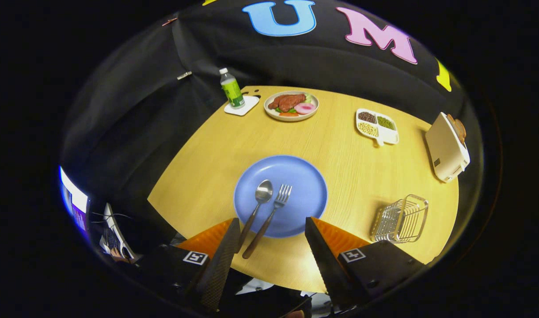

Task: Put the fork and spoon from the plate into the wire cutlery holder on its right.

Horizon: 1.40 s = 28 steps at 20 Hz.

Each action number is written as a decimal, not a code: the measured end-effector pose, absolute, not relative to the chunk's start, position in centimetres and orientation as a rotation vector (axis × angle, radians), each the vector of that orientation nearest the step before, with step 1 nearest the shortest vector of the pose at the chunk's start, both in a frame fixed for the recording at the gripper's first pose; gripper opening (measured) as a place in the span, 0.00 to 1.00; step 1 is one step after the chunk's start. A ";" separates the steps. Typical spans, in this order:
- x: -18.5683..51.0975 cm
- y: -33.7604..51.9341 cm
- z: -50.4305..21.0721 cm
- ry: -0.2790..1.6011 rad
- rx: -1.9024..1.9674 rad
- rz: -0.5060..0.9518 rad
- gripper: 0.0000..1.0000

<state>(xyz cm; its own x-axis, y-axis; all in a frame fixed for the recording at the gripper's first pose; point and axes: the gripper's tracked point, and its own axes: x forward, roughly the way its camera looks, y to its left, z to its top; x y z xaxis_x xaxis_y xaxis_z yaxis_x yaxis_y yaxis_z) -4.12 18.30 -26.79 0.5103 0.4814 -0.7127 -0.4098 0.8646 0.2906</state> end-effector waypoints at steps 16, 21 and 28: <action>-1.9 22.1 -39.2 1.128 -0.056 0.475 0.59; -1.9 21.4 -39.1 1.171 -0.049 0.442 0.13; -1.1 20.5 -35.9 1.105 0.068 0.441 0.09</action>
